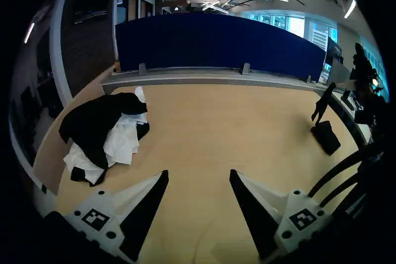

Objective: Fold towel

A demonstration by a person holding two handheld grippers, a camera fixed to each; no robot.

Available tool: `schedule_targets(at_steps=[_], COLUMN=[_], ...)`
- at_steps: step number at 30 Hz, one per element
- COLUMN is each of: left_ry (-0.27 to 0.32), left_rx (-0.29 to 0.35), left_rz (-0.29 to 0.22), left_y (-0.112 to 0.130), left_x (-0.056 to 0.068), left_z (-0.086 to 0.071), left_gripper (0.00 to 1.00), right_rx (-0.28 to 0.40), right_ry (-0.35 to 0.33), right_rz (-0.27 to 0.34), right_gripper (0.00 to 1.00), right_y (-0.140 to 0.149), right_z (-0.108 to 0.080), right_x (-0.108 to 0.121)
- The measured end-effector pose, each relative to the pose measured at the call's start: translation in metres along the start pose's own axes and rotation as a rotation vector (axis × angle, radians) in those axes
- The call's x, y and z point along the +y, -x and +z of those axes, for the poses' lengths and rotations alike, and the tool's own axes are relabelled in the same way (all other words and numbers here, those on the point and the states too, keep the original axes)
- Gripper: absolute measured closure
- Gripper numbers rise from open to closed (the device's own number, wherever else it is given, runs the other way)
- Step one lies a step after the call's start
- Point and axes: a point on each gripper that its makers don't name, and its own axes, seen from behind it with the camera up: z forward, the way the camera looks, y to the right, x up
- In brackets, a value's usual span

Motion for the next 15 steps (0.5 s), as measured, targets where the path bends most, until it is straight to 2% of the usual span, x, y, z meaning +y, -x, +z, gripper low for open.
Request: schedule_targets(at_steps=[3, 8, 15], left_ry=[0.001, 0.005, 0.014], left_rx=[0.0, -0.002, -0.005], left_rz=[0.0, 0.004, 0.017], left_y=[0.0, 0.0, -0.001], left_x=[0.002, 0.006, 0.014], left_z=[0.0, 0.001, 0.003], left_gripper=[0.09, 0.09, 0.08], right_rx=[-0.016, -0.033, -0.09], right_ry=[0.011, 0.04, 0.098], right_rz=[0.019, 0.075, 0.155], right_gripper=[0.99, 0.99, 0.99], right_y=[0.017, 0.049, 0.114], right_z=[-0.005, -0.024, -0.05], right_x=[0.005, 0.017, 0.037])
